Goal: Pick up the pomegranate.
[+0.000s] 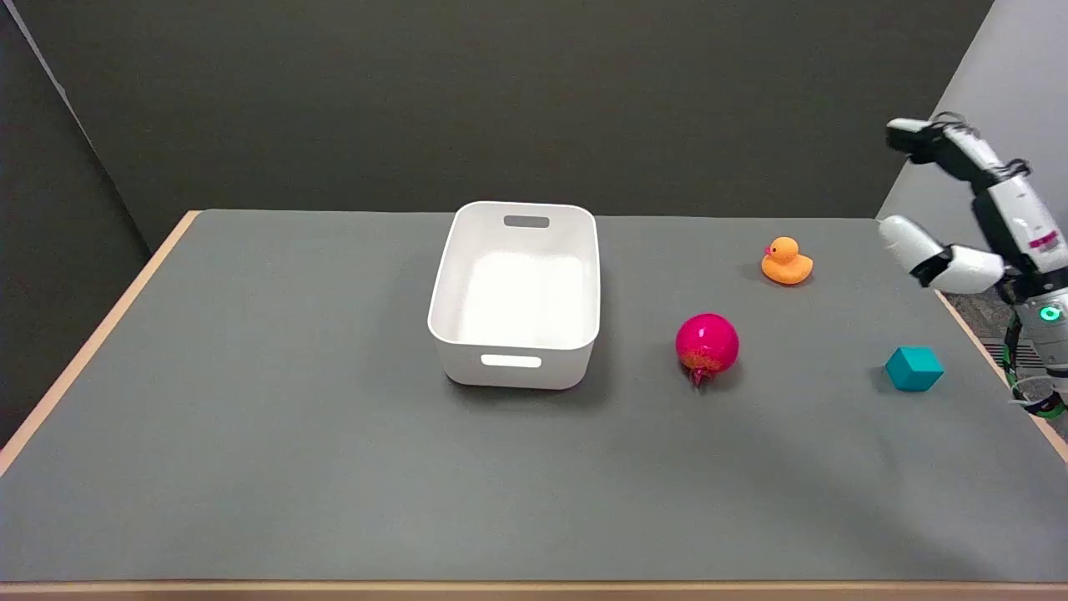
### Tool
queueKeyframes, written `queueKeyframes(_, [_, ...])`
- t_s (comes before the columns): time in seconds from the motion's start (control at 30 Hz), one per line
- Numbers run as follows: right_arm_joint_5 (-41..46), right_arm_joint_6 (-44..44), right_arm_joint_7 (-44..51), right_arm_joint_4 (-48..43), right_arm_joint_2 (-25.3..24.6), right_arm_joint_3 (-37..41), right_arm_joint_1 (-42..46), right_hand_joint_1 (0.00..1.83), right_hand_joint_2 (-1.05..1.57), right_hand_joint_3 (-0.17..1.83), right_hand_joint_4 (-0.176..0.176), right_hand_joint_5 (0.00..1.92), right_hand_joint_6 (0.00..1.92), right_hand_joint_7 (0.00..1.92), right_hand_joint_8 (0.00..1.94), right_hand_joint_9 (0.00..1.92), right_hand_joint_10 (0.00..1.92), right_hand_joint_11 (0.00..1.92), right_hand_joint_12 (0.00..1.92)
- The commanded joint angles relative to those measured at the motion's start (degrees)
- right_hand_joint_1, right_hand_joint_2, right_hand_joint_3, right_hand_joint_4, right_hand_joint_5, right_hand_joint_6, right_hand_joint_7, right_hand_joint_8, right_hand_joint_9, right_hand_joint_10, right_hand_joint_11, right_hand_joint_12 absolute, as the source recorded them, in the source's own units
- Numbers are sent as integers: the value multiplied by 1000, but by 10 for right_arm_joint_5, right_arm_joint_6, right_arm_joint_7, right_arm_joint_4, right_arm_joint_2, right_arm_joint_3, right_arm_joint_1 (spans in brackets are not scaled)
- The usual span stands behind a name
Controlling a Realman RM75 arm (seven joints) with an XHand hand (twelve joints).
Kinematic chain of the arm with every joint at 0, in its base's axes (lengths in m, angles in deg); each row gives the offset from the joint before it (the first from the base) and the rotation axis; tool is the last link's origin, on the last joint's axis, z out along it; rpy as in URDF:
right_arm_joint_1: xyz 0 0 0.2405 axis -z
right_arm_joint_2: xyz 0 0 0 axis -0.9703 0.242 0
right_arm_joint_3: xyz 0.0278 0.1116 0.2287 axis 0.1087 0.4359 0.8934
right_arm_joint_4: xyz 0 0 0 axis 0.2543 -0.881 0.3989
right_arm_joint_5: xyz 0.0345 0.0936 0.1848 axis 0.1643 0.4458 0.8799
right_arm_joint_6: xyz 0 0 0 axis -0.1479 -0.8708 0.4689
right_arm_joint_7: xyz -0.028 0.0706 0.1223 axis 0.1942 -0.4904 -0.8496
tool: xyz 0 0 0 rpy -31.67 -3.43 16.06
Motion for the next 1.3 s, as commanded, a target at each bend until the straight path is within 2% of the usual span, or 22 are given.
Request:
queueKeyframes(0.03, [-380, 163, -16, -67, 60, 40, -26, 462, 623, 917, 96, 241, 479, 366, 390, 212, 700, 102, 1223])
queueKeyframes(0.07, [-396, 172, -16, -73, 65, 37, -29, 423, 599, 967, 97, 222, 481, 340, 409, 202, 686, 101, 1182])
queueKeyframes(0.17, [-423, 207, -16, -90, 78, 15, -30, 442, 620, 888, 95, 213, 426, 329, 342, 184, 650, 69, 1201])
queueKeyframes(0.27, [-430, 220, -9, -101, 82, -2, -30, 406, 608, 890, 90, 159, 370, 259, 307, 143, 593, 34, 1156])
queueKeyframes(0.37, [-430, 227, 6, -102, 81, -18, -30, 356, 554, 973, 81, 68, 248, 103, 285, 43, 552, 12, 1025])
queueKeyframes(0.63, [-431, 238, 21, -102, 85, -47, -28, 415, 534, 957, 52, 4, 66, 30, 100, -1, 363, 4, 858])
queueKeyframes(0.73, [-440, 241, 22, -107, 89, -53, -27, 413, 534, 957, 39, 5, 51, 35, 94, -1, 354, 2, 852])
queueKeyframes(0.87, [-443, 243, 22, -114, 100, -78, -27, 354, 526, 944, -16, 0, 118, 33, 154, -1, 376, 2, 894])
queueKeyframes(1.0, [-443, 243, 21, -124, 106, -93, -27, 305, 507, 934, -45, -1, 107, 34, 145, -1, 372, 5, 892])
queueKeyframes(1.13, [-443, 236, 17, -139, 106, -98, -27, 286, 494, 930, -53, -1, 94, 34, 134, -1, 365, 4, 882])
queueKeyframes(1.3, [-439, 223, 20, -157, 105, -91, -27, 289, 468, 882, -55, -1, 63, 6, 178, -1, 359, -1, 960])
